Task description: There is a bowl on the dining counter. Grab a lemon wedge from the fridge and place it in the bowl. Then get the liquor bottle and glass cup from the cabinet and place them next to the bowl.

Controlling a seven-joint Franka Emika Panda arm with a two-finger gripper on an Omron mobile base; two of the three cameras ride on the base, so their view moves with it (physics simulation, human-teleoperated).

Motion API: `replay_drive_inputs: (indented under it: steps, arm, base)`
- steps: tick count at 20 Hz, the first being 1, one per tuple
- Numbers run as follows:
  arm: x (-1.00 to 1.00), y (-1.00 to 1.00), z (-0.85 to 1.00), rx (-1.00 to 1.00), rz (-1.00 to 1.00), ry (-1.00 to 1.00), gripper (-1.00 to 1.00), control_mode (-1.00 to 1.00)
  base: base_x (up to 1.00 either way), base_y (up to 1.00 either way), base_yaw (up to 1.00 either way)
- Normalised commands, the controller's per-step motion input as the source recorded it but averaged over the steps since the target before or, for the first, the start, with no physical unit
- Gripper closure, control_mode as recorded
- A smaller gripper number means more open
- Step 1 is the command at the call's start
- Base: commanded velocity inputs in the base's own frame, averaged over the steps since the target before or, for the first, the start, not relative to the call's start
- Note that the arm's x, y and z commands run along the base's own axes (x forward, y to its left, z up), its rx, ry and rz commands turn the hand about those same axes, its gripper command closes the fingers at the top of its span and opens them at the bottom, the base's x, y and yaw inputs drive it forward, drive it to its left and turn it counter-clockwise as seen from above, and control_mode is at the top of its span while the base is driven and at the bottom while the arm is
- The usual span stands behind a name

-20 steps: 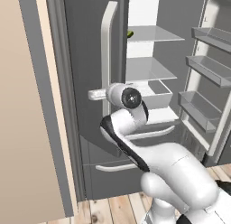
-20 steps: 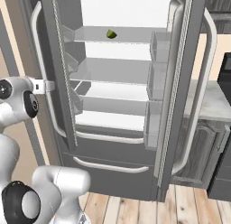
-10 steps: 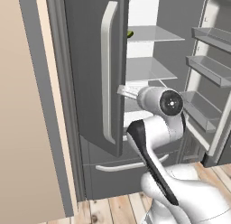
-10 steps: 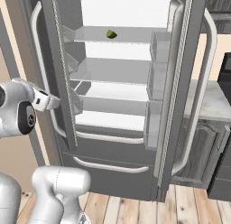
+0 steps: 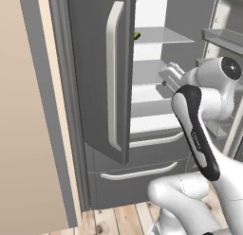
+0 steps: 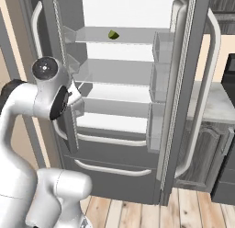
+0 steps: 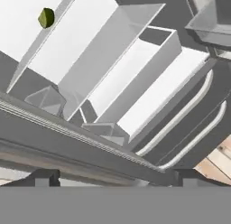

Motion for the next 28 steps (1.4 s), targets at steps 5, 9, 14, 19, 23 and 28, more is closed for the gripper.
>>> replay_drive_inputs:
  steps: [5, 9, 14, 19, 23, 28]
  arm:
    - [0.58, -0.02, -0.01, 0.32, 0.03, 0.17, -1.00, -1.00]
    - [0.58, 0.08, -0.12, 0.23, 0.12, 0.05, -1.00, -1.00]
    - [0.57, 0.22, -0.09, 0.17, 0.11, 0.00, -1.00, -1.00]
    - [0.56, 0.40, -0.09, 0.12, 0.11, 0.00, -1.00, -1.00]
    - [0.53, 0.48, -0.08, 0.08, 0.06, 0.02, -1.00, -1.00]
    - [0.39, 0.58, -0.05, 0.05, 0.06, 0.06, -1.00, -1.00]
  base:
    - [0.00, 0.00, 0.00]
    - [0.00, 0.00, 0.00]
    - [0.00, 0.00, 0.00]
    - [0.00, 0.00, 0.00]
    - [0.00, 0.00, 0.00]
    - [0.00, 0.00, 0.00]
